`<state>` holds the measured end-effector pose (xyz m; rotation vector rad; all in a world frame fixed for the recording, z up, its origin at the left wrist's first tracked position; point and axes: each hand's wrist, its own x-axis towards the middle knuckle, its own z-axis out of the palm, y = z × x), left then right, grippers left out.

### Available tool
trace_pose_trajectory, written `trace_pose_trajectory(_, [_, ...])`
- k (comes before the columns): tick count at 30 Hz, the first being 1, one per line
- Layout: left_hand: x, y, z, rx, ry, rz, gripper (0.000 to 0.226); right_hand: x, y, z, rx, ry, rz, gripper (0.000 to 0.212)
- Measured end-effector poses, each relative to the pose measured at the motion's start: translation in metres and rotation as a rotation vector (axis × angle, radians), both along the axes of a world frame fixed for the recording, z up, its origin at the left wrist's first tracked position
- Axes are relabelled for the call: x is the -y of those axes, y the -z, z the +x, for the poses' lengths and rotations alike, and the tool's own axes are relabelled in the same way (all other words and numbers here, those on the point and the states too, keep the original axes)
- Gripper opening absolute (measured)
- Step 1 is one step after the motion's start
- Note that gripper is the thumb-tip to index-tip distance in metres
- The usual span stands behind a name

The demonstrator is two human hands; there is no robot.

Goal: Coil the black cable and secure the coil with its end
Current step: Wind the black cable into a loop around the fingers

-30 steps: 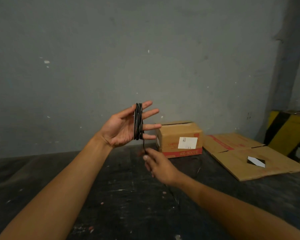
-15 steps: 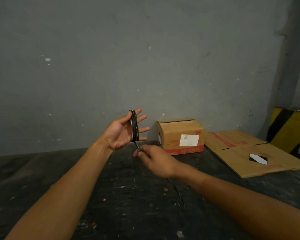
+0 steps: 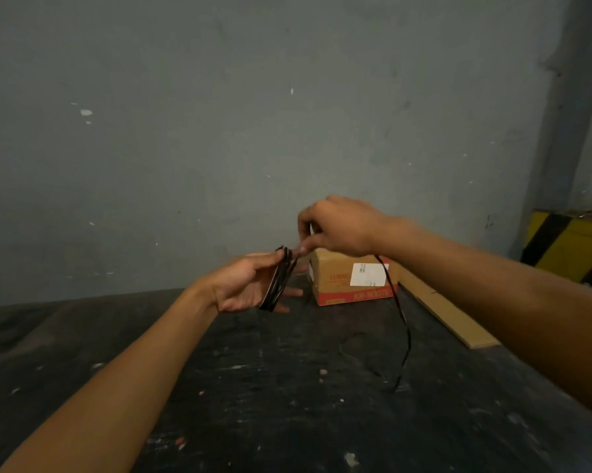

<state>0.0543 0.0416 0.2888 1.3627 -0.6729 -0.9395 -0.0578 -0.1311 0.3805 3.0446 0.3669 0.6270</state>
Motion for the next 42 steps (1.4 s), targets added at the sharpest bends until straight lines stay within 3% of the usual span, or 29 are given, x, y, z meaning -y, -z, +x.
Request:
trace_pose_trajectory(5, [0.002,-0.001,-0.013,0.013,0.115,0.088,0.046,0.014,-0.023,0.011,0.075,-0.039,0.003,0.019])
trace_pose_trajectory(10, [-0.001,-0.005,-0.023,-0.035,0.266,-0.017,0.048,0.042,-0.011,0.023,0.083,-0.033,0.188,0.014])
trace_pose_trajectory(21, [0.008,-0.026,-0.034,-0.069,0.399,-0.307,0.051,0.038,0.122,0.042,0.013,-0.253,1.01,0.022])
trace_pose_trajectory(30, [0.012,-0.035,-0.028,-0.054,0.323,-0.333,0.049,-0.02,0.19,0.036,-0.002,-0.241,1.19,0.027])
trace_pose_trajectory(33, [0.014,-0.036,-0.024,-0.055,0.278,-0.338,0.05,-0.034,0.198,0.023,0.012,-0.282,1.148,0.021])
trace_pose_trajectory(36, [0.014,-0.034,-0.017,-0.055,0.189,-0.339,0.051,-0.046,0.198,0.008,-0.023,-0.303,0.974,0.02])
trace_pose_trajectory(42, [0.017,-0.023,-0.009,-0.053,0.012,-0.302,0.052,-0.057,0.152,-0.014,-0.102,-0.258,0.649,0.021])
